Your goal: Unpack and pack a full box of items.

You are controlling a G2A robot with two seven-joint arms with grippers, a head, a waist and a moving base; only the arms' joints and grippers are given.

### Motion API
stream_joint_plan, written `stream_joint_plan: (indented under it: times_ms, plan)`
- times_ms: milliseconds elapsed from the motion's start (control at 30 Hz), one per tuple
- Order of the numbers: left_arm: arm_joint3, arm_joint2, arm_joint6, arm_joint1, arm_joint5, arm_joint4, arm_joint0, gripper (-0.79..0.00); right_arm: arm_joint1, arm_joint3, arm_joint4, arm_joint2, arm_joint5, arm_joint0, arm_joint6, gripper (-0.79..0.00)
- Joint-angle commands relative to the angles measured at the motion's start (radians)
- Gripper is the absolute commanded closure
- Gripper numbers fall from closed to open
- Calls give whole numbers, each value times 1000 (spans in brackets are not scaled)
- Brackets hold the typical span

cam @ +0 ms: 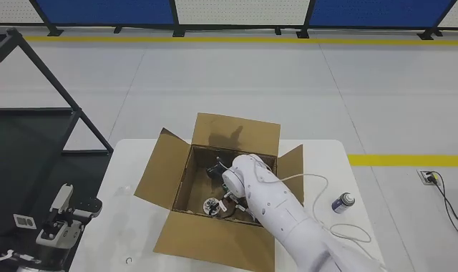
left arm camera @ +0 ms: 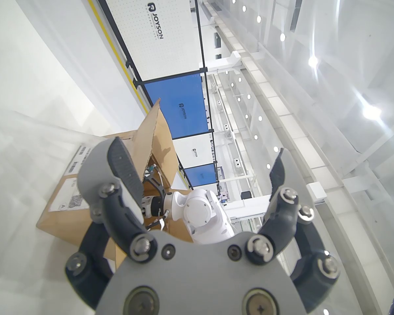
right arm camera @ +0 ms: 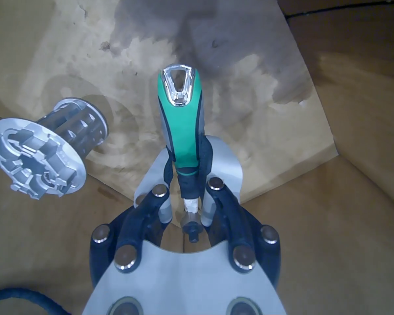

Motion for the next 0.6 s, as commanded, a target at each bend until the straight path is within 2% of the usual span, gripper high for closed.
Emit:
stream_joint_plan:
  times_ms: [0,100,533,567]
  plan:
    - [0,0,0,0,0,0,0,-785,-7,19,4,0,0,6,-7,-58]
    - [0,0,0,0,0,0,0,-785,-16,43,11,4,1,18,-30,0]
    - [0,0,0,0,0,0,0,-785,-50,112,44,24,28,59,-82,0]
    - [0,0,0,0,0,0,0,-785,-53,116,47,25,31,61,-80,-120]
